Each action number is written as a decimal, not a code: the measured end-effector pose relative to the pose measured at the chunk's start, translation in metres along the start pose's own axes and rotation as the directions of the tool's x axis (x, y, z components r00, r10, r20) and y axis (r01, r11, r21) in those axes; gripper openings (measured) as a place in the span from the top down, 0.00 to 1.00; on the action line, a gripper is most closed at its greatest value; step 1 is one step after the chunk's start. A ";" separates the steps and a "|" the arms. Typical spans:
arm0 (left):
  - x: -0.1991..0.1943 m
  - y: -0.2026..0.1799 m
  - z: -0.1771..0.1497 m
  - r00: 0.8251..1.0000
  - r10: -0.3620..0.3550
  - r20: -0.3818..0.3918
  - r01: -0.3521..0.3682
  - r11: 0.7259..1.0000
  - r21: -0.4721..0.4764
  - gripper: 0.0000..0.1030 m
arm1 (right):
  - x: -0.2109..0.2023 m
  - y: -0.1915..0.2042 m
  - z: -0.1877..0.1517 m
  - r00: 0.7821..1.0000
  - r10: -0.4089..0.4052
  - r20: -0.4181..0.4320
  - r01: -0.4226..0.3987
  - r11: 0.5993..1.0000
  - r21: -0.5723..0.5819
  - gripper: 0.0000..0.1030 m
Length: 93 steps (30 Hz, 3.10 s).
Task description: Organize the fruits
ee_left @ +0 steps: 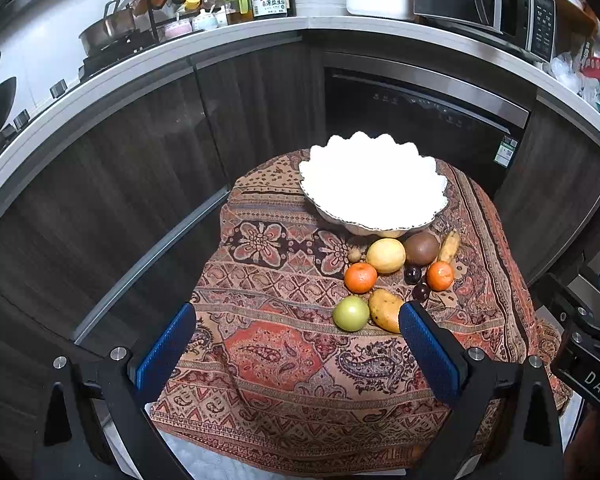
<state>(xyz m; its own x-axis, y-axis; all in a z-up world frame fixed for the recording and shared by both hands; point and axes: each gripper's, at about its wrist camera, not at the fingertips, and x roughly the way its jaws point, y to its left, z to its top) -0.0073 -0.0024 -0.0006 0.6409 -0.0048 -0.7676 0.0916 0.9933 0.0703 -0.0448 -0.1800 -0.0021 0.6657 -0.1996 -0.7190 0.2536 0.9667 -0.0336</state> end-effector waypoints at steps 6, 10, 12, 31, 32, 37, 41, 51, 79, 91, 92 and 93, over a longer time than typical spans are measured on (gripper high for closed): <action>0.001 0.000 0.001 1.000 0.000 -0.002 0.000 1.000 0.001 0.00 | 0.000 0.000 0.000 1.000 0.001 -0.001 -0.001 1.000 0.001 0.00; 0.001 0.000 0.001 1.000 0.001 -0.001 -0.001 1.000 0.002 0.00 | 0.000 0.000 0.001 1.000 0.001 -0.002 -0.001 1.000 0.001 0.00; 0.001 0.000 0.001 1.000 0.001 -0.001 -0.001 1.000 0.002 0.00 | 0.000 0.000 0.000 1.000 0.001 -0.002 -0.001 1.000 0.002 0.00; 0.006 -0.001 0.001 1.000 0.001 -0.011 0.000 1.000 0.010 0.00 | 0.007 -0.004 -0.001 1.000 0.000 -0.015 0.000 1.000 0.009 0.00; 0.007 -0.001 0.001 1.000 0.001 -0.013 -0.001 1.000 0.011 0.00 | 0.008 -0.005 -0.001 1.000 0.000 -0.017 0.000 1.000 0.010 0.00; 0.010 -0.004 0.001 1.000 0.001 -0.019 0.000 1.000 0.018 0.00 | 0.010 -0.005 -0.001 1.000 0.002 -0.022 -0.002 1.000 0.018 0.00; 0.012 -0.007 0.000 1.000 0.003 -0.021 -0.003 1.000 0.024 0.00 | 0.014 -0.007 -0.001 1.000 0.004 -0.030 -0.003 1.000 0.023 0.00; 0.034 -0.017 -0.002 0.998 -0.011 -0.060 0.014 0.998 0.053 0.00 | 0.036 -0.009 -0.008 0.998 0.003 -0.067 -0.001 1.000 0.030 0.00; 0.163 -0.047 -0.018 0.969 -0.075 -0.236 0.114 0.981 0.157 0.11 | 0.140 -0.002 -0.028 0.973 -0.027 -0.228 0.032 0.999 0.021 0.00; 0.208 -0.055 -0.029 0.943 -0.112 -0.313 0.173 0.969 0.175 0.21 | 0.175 0.005 -0.038 0.949 -0.047 -0.312 0.052 0.999 0.009 0.00; 0.211 -0.056 -0.030 0.941 -0.113 -0.319 0.177 0.968 0.176 0.24 | 0.176 0.005 -0.039 0.947 -0.048 -0.316 0.053 0.999 0.007 0.00; 0.215 -0.056 -0.030 0.937 -0.117 -0.328 0.183 0.967 0.177 0.27 | 0.178 0.006 -0.040 0.946 -0.050 -0.321 0.055 0.998 0.005 0.00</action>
<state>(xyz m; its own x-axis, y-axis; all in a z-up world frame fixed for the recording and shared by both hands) 0.1020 -0.0559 -0.1887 0.3396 -0.0828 -0.9369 0.3405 0.9394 0.0404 0.0477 -0.2039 -0.1581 0.3915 -0.1859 -0.9012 0.2936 0.9534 -0.0691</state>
